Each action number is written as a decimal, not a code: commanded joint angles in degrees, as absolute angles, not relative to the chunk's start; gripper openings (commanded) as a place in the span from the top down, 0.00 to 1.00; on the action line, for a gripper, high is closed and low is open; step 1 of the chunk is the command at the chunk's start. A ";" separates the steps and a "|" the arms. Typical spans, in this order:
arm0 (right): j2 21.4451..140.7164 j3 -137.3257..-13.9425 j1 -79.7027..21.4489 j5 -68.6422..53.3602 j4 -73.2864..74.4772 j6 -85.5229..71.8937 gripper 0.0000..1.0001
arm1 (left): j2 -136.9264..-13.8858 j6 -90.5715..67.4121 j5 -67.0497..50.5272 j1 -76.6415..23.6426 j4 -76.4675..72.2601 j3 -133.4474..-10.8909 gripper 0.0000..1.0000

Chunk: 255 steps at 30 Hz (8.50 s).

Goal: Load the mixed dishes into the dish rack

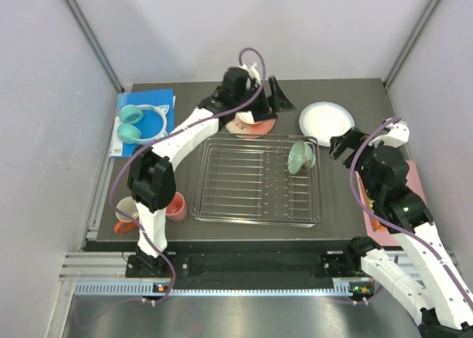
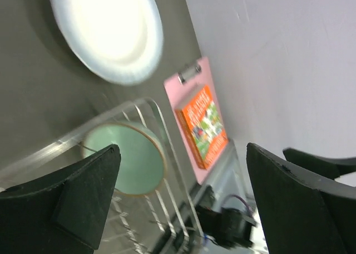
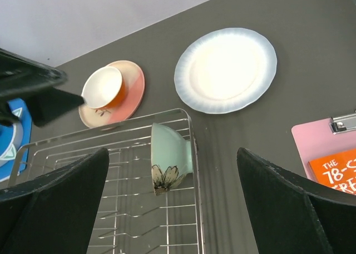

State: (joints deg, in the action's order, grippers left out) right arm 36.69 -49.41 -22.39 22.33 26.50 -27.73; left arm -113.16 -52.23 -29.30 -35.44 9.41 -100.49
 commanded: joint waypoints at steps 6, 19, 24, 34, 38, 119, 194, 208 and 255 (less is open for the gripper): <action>38.58 -48.96 -22.85 19.95 22.68 -29.18 0.03 | -120.93 1.11 -11.12 -33.04 38.75 -132.15 0.01; 38.50 -46.32 -22.85 19.34 19.78 -29.27 0.03 | -128.50 -18.51 -16.46 -28.05 42.02 -137.91 0.01; 37.97 -46.23 -22.85 19.16 19.95 -29.27 0.03 | -130.00 -27.74 -45.92 -18.72 29.40 -133.13 0.01; 37.53 -44.74 -22.85 18.90 19.51 -30.23 0.03 | -122.71 26.23 36.34 -47.90 31.96 -120.75 0.01; 36.65 -43.60 -22.85 18.98 19.07 -30.06 0.02 | -117.26 13.71 24.26 -43.68 35.61 -126.92 0.01; 32.78 -44.73 -22.85 17.14 19.16 -30.67 0.05 | -137.39 2.73 16.71 -34.98 29.53 -132.10 1.00; 21.01 -50.27 -22.85 24.35 37.18 -29.18 0.05 | -103.18 -65.92 -36.04 -51.68 -3.25 -75.84 0.59; 23.55 -48.78 -22.85 21.36 35.86 -29.62 0.04 | -98.53 -61.26 -41.03 -49.93 2.02 -80.15 0.01; 65.03 -58.79 -63.81 29.35 58.97 -50.10 0.26 | -86.05 -39.20 -45.09 -8.88 15.65 -76.29 0.01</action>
